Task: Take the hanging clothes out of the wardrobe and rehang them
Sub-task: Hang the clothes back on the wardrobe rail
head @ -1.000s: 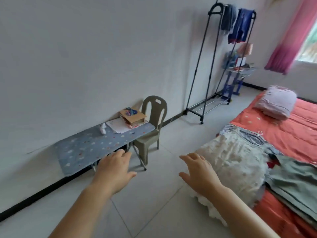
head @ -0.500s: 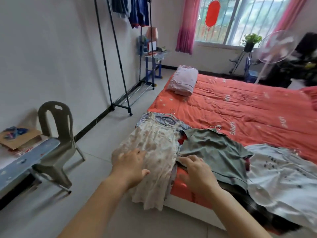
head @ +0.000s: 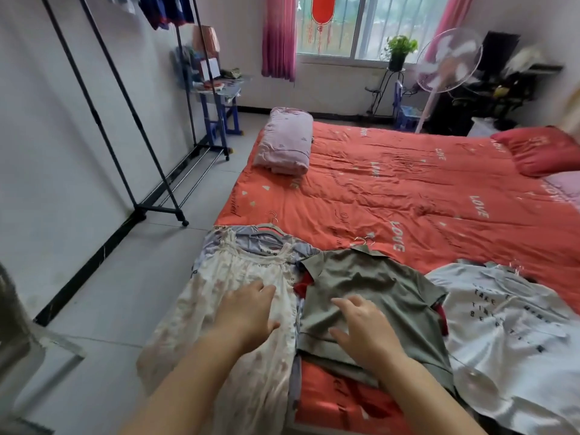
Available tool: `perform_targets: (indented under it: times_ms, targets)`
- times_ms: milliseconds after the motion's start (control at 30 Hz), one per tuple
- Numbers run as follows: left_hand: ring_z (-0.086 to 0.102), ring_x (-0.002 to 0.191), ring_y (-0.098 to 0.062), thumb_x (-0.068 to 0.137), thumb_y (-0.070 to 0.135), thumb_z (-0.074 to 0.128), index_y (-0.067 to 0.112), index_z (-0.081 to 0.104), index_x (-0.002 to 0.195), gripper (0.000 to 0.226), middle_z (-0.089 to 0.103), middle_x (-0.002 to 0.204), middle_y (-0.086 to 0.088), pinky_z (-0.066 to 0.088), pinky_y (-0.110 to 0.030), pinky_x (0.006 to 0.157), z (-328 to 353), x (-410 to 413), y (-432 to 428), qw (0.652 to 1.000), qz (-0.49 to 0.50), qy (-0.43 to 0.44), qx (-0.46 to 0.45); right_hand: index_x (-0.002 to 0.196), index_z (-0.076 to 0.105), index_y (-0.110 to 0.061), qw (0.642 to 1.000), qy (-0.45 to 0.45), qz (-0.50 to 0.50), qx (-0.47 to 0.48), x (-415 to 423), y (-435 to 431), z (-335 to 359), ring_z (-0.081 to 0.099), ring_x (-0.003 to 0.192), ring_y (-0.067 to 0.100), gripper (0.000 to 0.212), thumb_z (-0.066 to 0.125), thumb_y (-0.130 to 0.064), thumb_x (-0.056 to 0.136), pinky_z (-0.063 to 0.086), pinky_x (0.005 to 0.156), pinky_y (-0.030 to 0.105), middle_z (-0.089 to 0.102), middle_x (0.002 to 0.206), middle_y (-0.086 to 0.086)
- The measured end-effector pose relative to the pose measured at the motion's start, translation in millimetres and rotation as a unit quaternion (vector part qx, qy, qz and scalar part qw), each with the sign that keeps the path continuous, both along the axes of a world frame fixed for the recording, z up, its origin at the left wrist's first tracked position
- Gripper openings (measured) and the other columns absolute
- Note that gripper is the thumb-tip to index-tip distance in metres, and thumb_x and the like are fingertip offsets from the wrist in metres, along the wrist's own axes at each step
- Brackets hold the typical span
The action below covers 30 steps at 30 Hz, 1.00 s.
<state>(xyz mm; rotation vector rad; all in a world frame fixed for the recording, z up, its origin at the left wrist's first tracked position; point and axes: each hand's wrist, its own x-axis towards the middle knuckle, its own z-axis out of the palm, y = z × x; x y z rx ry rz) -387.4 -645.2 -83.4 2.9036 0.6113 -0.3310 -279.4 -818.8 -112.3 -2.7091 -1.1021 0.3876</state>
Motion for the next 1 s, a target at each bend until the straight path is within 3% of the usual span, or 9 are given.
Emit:
perform_targets:
  times_ms: [167,433,600,800,1000]
  targets:
    - [0.04,0.126,-0.021,0.09,0.046,0.052,0.021,0.034,0.138,0.056,0.039,0.138,0.0,0.033,-0.035,0.102,-12.0,50.6,51.8,1.0,0.001,0.014,-0.012,0.131,0.046,-0.023,1.0,0.014,-0.007,-0.013,45.7,54.0,-10.4,0.044,0.118,0.021,0.044,0.053,-0.034,0.089,0.037,0.096,0.032,0.048,0.127,0.0]
    - [0.04,0.125,-0.02,0.092,0.043,0.05,0.02,0.032,0.14,0.056,0.039,0.139,0.0,0.034,-0.033,0.1,-48.0,128.2,132.8,0.999,0.025,0.045,-0.01,0.134,0.045,-0.024,0.997,0.068,0.034,-0.03,138.3,148.8,-59.2,0.044,0.118,0.021,0.046,0.051,-0.034,0.089,0.036,0.097,0.031,0.048,0.126,0.0]
    - [0.036,0.127,-0.02,0.093,0.039,0.048,0.02,0.031,0.14,0.053,0.036,0.14,0.0,0.03,-0.032,0.103,-94.1,188.4,182.5,0.996,0.049,0.063,-0.035,0.12,0.053,-0.02,0.99,0.113,0.063,-0.052,211.7,217.4,-119.3,0.048,0.11,0.022,0.034,0.052,-0.03,0.087,0.04,0.088,0.03,0.052,0.118,0.003]
    - [0.033,0.129,-0.017,0.094,0.037,0.048,0.02,0.034,0.137,0.049,0.035,0.14,0.003,0.028,-0.031,0.104,-177.6,256.7,238.4,0.992,0.086,0.058,-0.071,0.128,0.049,-0.016,0.982,0.163,0.069,-0.061,293.1,306.4,-213.5,0.046,0.119,0.024,0.04,0.053,-0.025,0.09,0.04,0.096,0.033,0.049,0.129,0.006]
    - [0.034,0.128,-0.018,0.095,0.036,0.047,0.019,0.034,0.138,0.048,0.035,0.138,0.002,0.027,-0.03,0.106,-256.2,290.7,269.9,0.987,0.109,0.068,-0.097,0.126,0.048,-0.013,0.982,0.18,0.027,-0.048,338.9,372.7,-301.7,0.045,0.117,0.029,0.036,0.045,-0.011,0.09,0.04,0.09,0.037,0.044,0.13,0.01]
